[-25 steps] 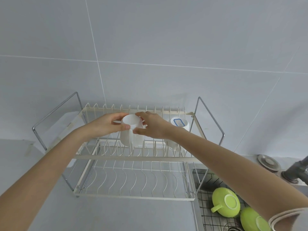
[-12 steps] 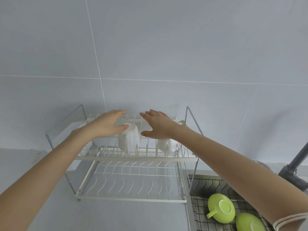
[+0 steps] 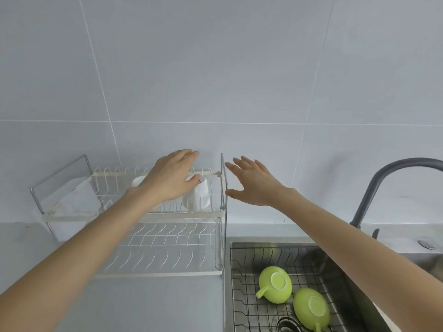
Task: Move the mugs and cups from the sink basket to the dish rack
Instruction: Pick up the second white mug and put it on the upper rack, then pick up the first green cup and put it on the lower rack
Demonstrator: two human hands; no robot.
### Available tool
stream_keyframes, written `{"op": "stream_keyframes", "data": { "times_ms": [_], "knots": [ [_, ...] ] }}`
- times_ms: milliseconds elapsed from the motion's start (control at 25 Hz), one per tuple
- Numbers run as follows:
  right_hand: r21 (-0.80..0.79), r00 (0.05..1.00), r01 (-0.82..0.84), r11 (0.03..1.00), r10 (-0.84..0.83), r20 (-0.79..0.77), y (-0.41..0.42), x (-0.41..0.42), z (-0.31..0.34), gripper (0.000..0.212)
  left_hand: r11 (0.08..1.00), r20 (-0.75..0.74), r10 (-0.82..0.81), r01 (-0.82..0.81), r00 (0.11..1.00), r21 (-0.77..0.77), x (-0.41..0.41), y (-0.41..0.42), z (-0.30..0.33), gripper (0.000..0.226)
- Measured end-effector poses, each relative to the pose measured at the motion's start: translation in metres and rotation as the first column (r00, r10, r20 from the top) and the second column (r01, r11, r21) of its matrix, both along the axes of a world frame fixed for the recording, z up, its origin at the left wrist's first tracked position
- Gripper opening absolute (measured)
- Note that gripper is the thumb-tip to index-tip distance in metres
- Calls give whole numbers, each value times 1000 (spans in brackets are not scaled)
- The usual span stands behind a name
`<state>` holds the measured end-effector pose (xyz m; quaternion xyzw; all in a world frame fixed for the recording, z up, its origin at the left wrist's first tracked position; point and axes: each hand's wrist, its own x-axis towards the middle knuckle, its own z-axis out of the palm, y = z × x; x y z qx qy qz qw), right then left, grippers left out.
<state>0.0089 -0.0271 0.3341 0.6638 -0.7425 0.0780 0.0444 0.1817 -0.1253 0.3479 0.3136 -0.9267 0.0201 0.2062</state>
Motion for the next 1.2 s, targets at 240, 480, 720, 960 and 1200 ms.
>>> {"op": "stream_keyframes", "data": {
  "times_ms": [240,480,720,960,1200],
  "knots": [
    [16,994,93,996,-94,48,65,-62,-16,76,996,-12,-93,93,996,0,-66,53,-13,53],
    [75,988,144,987,-148,49,114,-114,-46,76,997,165,-65,57,984,50,-124,94,-49,60],
    [145,984,141,979,-155,91,139,-154,-82,75,993,255,-46,17,966,115,-159,121,-89,62],
    [229,969,161,960,-198,149,159,-175,-128,73,973,305,-84,12,949,229,-184,141,-134,64],
    [327,951,189,926,-256,175,170,-188,-182,72,944,376,-151,20,914,330,-207,154,-185,65]
  ]
}}
